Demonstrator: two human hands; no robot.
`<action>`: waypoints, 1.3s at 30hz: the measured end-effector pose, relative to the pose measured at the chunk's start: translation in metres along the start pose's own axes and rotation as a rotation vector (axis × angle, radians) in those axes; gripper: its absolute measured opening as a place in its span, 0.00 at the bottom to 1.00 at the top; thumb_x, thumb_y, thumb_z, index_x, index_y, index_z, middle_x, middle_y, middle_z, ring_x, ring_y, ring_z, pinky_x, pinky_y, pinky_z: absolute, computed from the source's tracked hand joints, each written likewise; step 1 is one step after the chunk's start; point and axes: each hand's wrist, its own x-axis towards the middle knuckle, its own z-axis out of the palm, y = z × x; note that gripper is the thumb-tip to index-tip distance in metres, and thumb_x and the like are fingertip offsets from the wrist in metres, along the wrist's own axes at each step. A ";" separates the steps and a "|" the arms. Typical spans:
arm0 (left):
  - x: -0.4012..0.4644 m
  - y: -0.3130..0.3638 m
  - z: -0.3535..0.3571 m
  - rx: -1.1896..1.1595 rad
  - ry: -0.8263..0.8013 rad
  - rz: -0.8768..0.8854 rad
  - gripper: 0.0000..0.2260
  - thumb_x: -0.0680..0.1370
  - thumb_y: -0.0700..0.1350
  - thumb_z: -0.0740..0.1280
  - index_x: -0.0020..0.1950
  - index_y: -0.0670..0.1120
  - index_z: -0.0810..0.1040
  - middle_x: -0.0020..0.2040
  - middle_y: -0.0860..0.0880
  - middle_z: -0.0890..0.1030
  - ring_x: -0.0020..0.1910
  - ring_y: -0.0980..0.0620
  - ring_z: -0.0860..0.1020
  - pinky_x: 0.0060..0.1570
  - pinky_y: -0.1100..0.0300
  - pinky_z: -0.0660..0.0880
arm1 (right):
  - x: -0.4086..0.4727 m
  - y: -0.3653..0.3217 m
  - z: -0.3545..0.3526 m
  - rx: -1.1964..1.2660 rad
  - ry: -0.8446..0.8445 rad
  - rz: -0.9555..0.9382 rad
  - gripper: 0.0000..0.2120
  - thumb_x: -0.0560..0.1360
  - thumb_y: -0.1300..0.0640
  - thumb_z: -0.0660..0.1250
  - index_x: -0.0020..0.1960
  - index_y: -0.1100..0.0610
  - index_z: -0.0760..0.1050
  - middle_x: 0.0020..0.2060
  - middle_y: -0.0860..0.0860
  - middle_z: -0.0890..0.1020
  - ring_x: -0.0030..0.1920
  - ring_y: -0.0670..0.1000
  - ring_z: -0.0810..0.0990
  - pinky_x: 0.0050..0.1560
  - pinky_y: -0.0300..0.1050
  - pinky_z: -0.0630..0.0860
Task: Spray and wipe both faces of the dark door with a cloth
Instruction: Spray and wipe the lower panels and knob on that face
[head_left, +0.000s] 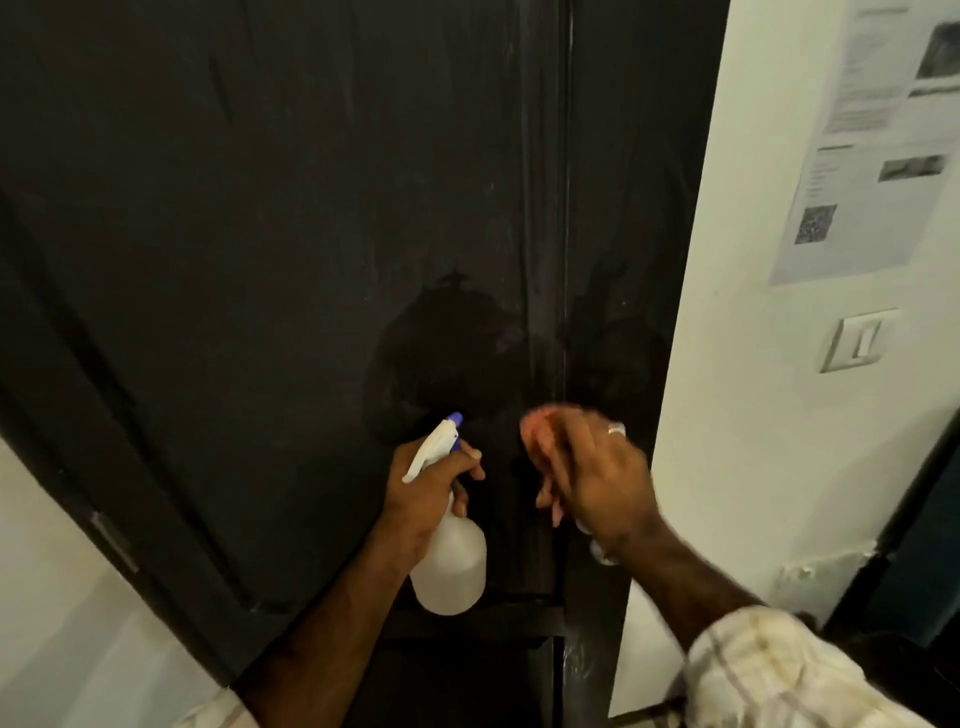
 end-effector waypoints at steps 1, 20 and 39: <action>0.005 0.010 0.004 -0.005 -0.005 0.006 0.01 0.81 0.37 0.71 0.50 0.41 0.82 0.40 0.41 0.85 0.27 0.48 0.75 0.26 0.58 0.73 | 0.032 -0.006 -0.013 0.033 0.077 0.006 0.18 0.82 0.50 0.65 0.69 0.57 0.76 0.60 0.58 0.82 0.51 0.62 0.84 0.48 0.53 0.83; 0.044 0.072 0.013 -0.022 -0.136 0.124 0.07 0.80 0.38 0.70 0.41 0.41 0.83 0.40 0.36 0.83 0.21 0.45 0.69 0.29 0.55 0.70 | 0.123 -0.020 -0.020 0.285 0.241 0.371 0.15 0.77 0.48 0.74 0.59 0.50 0.73 0.37 0.50 0.83 0.35 0.55 0.82 0.36 0.45 0.76; 0.094 0.155 0.045 -0.055 -0.092 0.132 0.04 0.76 0.39 0.73 0.44 0.38 0.83 0.39 0.36 0.83 0.21 0.46 0.68 0.28 0.56 0.68 | 0.194 0.034 -0.013 -0.024 0.328 -0.141 0.23 0.82 0.55 0.66 0.75 0.60 0.76 0.69 0.67 0.74 0.63 0.68 0.76 0.62 0.63 0.79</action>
